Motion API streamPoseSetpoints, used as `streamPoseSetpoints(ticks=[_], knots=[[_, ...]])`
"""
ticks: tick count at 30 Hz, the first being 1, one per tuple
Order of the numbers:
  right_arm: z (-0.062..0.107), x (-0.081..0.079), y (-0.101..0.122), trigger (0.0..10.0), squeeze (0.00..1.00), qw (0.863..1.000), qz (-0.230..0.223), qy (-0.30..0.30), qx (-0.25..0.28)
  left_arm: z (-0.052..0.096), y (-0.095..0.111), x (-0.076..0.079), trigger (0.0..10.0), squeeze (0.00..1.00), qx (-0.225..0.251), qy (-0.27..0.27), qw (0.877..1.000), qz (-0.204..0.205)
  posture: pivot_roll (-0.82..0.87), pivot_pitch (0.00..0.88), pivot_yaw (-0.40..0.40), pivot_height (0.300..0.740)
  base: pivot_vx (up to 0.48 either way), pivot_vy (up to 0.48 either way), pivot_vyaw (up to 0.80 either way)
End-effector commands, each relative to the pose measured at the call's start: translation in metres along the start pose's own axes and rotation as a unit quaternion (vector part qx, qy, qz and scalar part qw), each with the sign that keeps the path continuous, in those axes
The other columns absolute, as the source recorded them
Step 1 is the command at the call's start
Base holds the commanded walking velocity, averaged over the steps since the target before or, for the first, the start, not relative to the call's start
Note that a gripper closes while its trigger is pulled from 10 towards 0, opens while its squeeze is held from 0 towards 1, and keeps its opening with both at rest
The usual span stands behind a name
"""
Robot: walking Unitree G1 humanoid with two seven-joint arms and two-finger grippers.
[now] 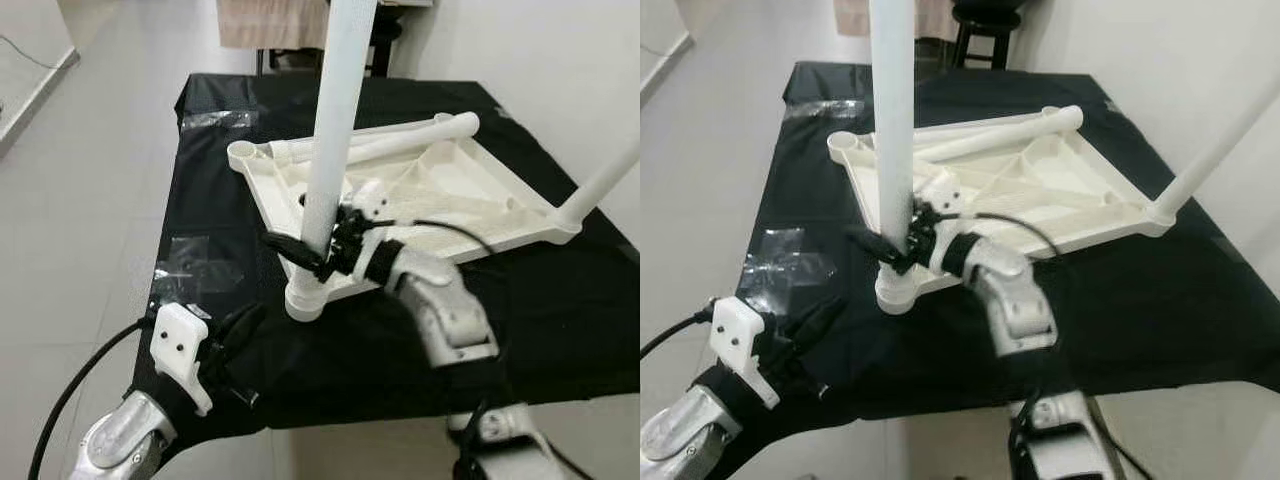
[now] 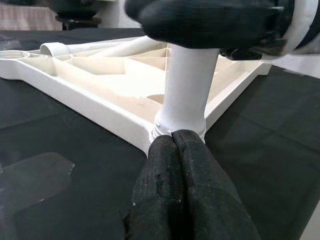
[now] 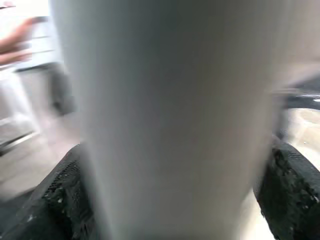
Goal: Building children table
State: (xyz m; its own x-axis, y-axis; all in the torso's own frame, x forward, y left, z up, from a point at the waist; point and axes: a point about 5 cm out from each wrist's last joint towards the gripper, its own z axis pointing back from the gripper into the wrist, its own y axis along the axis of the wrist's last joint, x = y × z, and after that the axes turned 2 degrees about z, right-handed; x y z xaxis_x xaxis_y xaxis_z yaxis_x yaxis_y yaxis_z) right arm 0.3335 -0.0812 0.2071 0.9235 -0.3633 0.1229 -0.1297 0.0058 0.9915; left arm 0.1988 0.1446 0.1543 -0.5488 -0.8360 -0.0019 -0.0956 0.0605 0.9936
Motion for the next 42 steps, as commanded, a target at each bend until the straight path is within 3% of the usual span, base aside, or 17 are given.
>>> streamPoseSetpoints(ticks=[1, 6, 8, 23, 24, 25, 26, 27, 28, 33, 34, 36, 37, 38, 39, 41, 42], knots=[[-0.002, 0.002, 0.001, 10.0, 0.0, 0.998, -0.002, 0.062, 0.001, -0.001, -0.004, 0.001, 10.0, 0.0, -0.004, -0.001, 1.0, 0.002, 0.12, 0.075, -0.107, 0.74, 0.0, 0.0, 0.0], [-0.005, 0.015, 0.005, 10.0, 0.0, 0.995, -0.021, 0.097, -0.001, -0.001, -0.005, 0.001, 10.0, 0.0, -0.005, -0.002, 1.0, 0.002, 0.12, 0.066, -0.107, 0.74, 0.0, 0.0, 0.0], [-0.004, 0.019, 0.004, 0.0, 0.0, 0.99, -0.046, 0.13, -0.004, -0.001, -0.006, 0.002, 10.0, 0.0, -0.006, -0.003, 1.0, 0.003, 0.13, 0.06, -0.106, 0.74, 0.0, 0.0, 0.0], [0.023, 0.025, -0.005, 0.0, 0.0, 0.995, -0.027, 0.096, -0.002, -0.001, -0.005, 0.002, 10.0, 0.0, -0.004, -0.004, 1.0, 0.003, 0.11, 0.083, -0.101, 0.74, 0.0, 0.0, 0.0], [0.026, 0.021, -0.012, 0.0, 0.0, 0.999, -0.031, 0.027, -0.009, -0.001, -0.004, 0.002, 10.0, 0.0, -0.003, -0.003, 1.0, 0.002, 0.11, 0.09, -0.106, 0.74, 0.0, 0.0, 0.0], [0.026, 0.021, -0.012, 0.0, 0.0, 0.999, -0.031, 0.027, -0.009, -0.001, -0.004, 0.002, 10.0, 0.0, -0.003, -0.003, 1.0, 0.002, 0.11, 0.09, -0.106, 0.74, 0.0, 0.0, 0.0], [0.022, 0.015, -0.026, 0.0, 0.0, 0.994, -0.043, -0.104, -0.014, 0.0, -0.003, 0.001, 10.0, 0.0, -0.003, -0.003, 1.0, 0.002, 0.1, 0.098, -0.112, 0.74, 0.0, 0.0, 0.0], [0.023, 0.011, -0.036, 0.0, 0.0, 0.962, -0.056, -0.266, -0.013, 0.001, -0.002, 0.0, 10.0, 0.0, -0.002, -0.002, 1.0, 0.002, 0.09, 0.102, -0.117, 0.74, 0.0, 0.0, 0.0], [0.026, -0.005, -0.049, 0.0, 0.0, 0.93, -0.076, -0.359, -0.024, 0.002, -0.001, -0.001, 10.0, 0.0, 0.0, -0.002, 1.0, 0.002, 0.09, 0.106, -0.115, 0.74, 0.0, 0.0, 0.0], [0.011, -0.038, -0.06, 0.0, 0.0, 0.932, -0.078, -0.352, -0.036, 0.002, -0.002, -0.003, 10.0, 0.0, 0.001, 0.001, 1.0, 0.004, 0.07, 0.104, -0.083, 0.74, 0.0, 0.0, 0.0], [0.001, -0.048, -0.062, 0.0, 0.0, 0.949, -0.075, -0.305, -0.039, 0.002, -0.002, -0.003, 10.0, 0.0, 0.002, 0.002, 1.0, 0.004, 0.07, 0.094, -0.089, 0.74, 0.0, 0.0, 0.0], [-0.006, -0.048, -0.062, 0.0, 0.0, 0.957, -0.069, -0.278, -0.038, 0.001, -0.002, -0.003, 10.0, 0.0, 0.002, -0.001, 1.0, 0.004, 0.09, 0.099, -0.111, 0.74, 0.0, 0.0, 0.0], [-0.009, -0.043, -0.063, 2.6, 0.0, 0.959, -0.063, -0.273, -0.047, 0.0, -0.002, -0.002, 10.0, 0.0, 0.003, 0.0, 1.0, 0.003, 0.09, 0.1, -0.108, 0.74, 0.0, 0.0, 0.0], [-0.01, -0.04, -0.064, 2.6, 0.0, 0.959, -0.058, -0.272, -0.054, 0.0, -0.002, -0.002, 10.0, 0.0, 0.003, 0.001, 1.0, 0.002, 0.09, 0.1, -0.108, 0.74, 0.0, 0.0, 0.0], [-0.01, -0.038, -0.064, 10.0, 0.0, 0.961, -0.05, -0.266, -0.055, -0.001, -0.002, -0.002, 10.0, 0.0, 0.005, 0.004, 1.0, 0.001, 0.09, 0.098, -0.111, 0.74, 0.0, 0.0, 0.0], [-0.01, -0.038, -0.064, 10.0, 0.0, 0.961, -0.05, -0.266, -0.055, -0.001, -0.002, -0.002, 10.0, 0.0, 0.005, 0.004, 1.0, 0.001, 0.09, 0.098, -0.111, 0.74, 0.0, 0.0, 0.0], [-0.01, -0.038, -0.061, 10.0, 1.0, 0.968, -0.057, -0.241, -0.042, -0.001, -0.001, -0.002, 10.0, 0.0, 0.006, 0.007, 1.0, 0.002, 0.09, 0.097, -0.113, 0.74, 0.0, 0.0, 0.0]])
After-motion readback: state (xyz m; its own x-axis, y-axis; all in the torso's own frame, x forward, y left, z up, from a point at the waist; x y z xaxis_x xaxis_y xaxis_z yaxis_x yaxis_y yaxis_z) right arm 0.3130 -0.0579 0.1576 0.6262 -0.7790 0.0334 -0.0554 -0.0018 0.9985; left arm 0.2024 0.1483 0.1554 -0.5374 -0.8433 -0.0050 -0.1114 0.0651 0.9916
